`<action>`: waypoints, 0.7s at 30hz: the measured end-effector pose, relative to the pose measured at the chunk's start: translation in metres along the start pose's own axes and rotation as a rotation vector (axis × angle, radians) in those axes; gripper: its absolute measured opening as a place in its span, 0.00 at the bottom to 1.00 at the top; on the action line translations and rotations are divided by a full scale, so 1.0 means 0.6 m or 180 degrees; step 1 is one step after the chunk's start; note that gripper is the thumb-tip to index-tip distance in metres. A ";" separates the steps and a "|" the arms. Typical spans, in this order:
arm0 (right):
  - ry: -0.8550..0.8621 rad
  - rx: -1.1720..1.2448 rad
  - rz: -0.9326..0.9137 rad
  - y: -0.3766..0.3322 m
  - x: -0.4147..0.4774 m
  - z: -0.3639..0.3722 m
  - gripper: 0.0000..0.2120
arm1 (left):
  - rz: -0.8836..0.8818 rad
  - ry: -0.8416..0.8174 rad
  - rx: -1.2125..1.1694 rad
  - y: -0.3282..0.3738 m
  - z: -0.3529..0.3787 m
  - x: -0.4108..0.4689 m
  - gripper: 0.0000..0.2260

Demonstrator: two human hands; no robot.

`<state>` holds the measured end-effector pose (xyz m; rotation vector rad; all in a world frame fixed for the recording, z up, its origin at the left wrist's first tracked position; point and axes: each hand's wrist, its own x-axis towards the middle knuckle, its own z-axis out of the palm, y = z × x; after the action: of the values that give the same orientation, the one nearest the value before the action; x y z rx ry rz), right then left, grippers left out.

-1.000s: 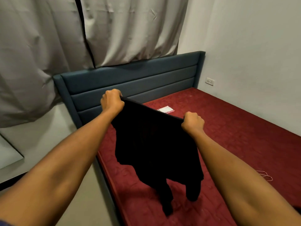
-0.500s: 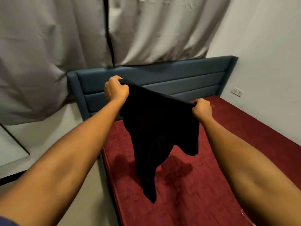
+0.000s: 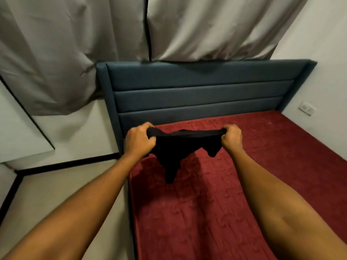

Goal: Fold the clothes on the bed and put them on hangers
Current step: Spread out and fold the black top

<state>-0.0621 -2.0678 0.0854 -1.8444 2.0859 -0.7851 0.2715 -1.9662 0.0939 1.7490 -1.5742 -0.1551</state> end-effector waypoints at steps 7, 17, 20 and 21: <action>-0.1153 -0.0483 -0.0022 0.324 -0.105 0.256 0.15 | -0.0036 -0.2557 0.1039 -0.072 0.262 -0.368 0.13; -0.1836 -0.0371 -0.1318 0.542 -0.375 0.461 0.29 | -0.0657 -0.3061 0.1717 -0.073 0.474 -0.578 0.11; -0.1969 -0.0100 -0.1918 0.540 -0.476 0.497 0.40 | -0.0373 -0.3034 0.1793 -0.077 0.508 -0.605 0.12; -0.1996 -0.0104 -0.2073 0.534 -0.504 0.511 0.41 | -0.0254 -0.2961 0.1793 -0.079 0.516 -0.616 0.13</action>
<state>-0.1210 -1.8264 -0.3906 -2.4100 1.1292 -0.2151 0.0526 -1.7777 -0.2949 2.3545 -2.3608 -0.7030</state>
